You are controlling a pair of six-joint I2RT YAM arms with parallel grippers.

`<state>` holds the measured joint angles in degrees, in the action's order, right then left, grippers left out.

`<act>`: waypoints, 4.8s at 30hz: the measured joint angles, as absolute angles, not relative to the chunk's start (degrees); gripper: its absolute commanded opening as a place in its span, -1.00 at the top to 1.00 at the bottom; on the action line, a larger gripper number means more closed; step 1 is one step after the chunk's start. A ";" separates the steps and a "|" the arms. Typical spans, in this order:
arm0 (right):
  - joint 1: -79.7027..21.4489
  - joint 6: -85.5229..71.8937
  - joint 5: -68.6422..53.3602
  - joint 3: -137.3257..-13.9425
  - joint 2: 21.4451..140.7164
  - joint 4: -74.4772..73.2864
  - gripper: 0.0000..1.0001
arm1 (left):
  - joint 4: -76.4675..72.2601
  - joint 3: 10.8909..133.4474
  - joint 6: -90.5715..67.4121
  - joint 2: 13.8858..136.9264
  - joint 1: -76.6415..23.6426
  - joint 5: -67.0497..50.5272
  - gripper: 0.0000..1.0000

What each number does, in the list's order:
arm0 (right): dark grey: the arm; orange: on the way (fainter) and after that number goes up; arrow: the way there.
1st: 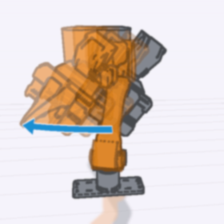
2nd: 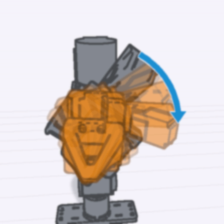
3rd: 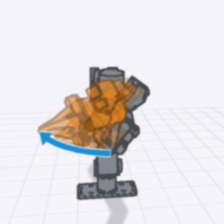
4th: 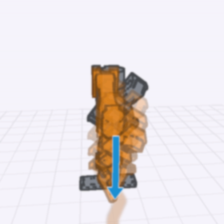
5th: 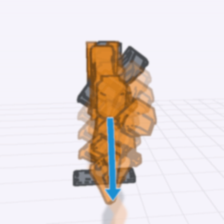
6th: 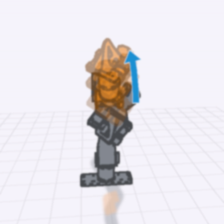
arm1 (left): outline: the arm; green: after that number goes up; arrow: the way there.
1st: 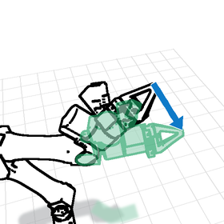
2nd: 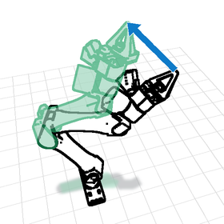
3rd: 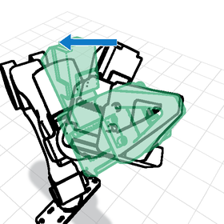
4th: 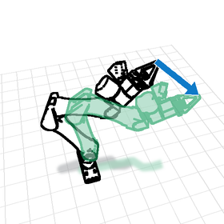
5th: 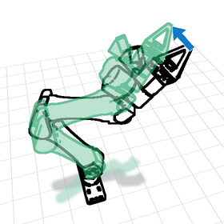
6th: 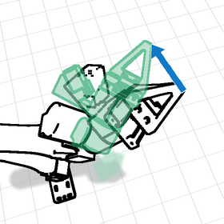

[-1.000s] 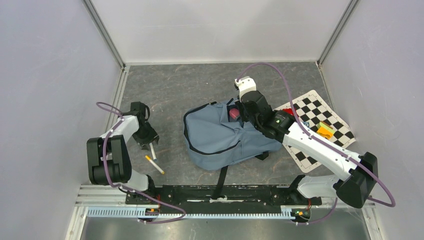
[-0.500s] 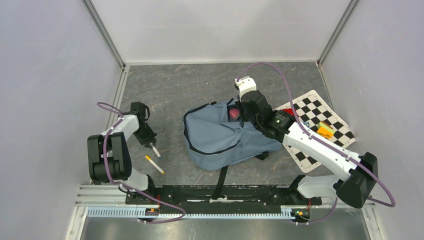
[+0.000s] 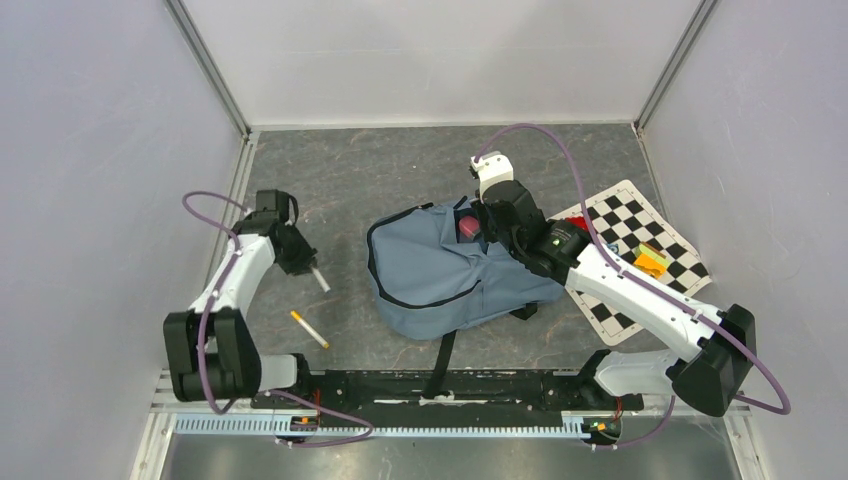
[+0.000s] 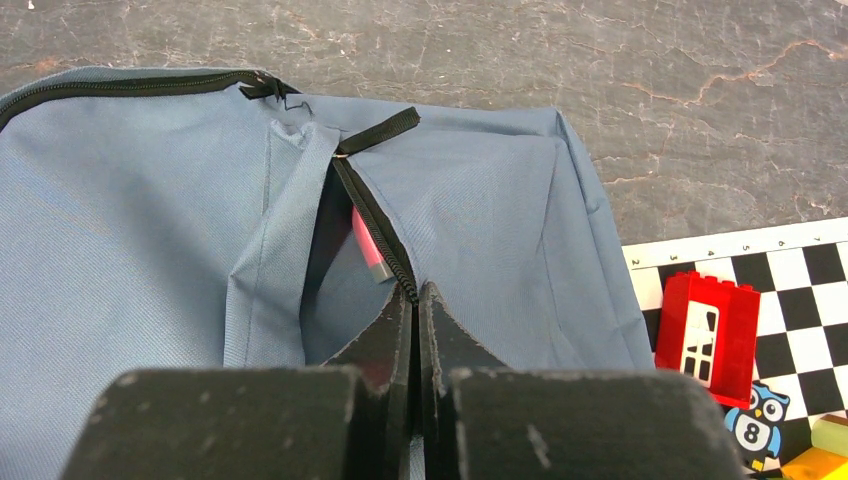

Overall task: Pack the student bag
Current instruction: Pick up the stationery from the center of the board, then place the stationery in the student bag, then pick up the stationery from the center of the board.

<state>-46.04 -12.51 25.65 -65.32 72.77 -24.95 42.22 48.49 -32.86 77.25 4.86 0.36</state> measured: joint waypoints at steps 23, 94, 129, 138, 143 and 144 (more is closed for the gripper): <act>-46.00 -12.56 25.30 -65.32 72.82 -24.88 1.00 | 25.39 79.75 -62.17 90.21 -38.09 -12.38 0.82; -45.52 -13.19 25.52 -64.88 72.03 -23.66 1.00 | 42.39 54.43 -49.95 67.83 -7.51 0.91 -0.77; -44.58 -12.10 26.61 -64.79 71.61 -22.79 1.00 | 42.89 26.89 -62.19 57.39 8.67 11.86 0.25; -44.51 -12.10 26.61 -64.79 71.61 -22.76 1.00 | 41.34 26.35 -62.19 56.93 8.67 11.73 0.72; -44.49 -12.10 26.63 -64.79 71.61 -22.76 1.00 | 41.47 26.41 -62.08 53.32 8.67 11.53 0.93; -44.49 -12.08 26.63 -64.79 71.61 -22.76 1.00 | 41.60 26.68 -62.00 52.18 8.67 11.51 0.96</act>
<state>-44.49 -12.08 26.63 -64.79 71.61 -22.76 41.60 26.68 -62.00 52.18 8.67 11.51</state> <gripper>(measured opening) 0.018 0.175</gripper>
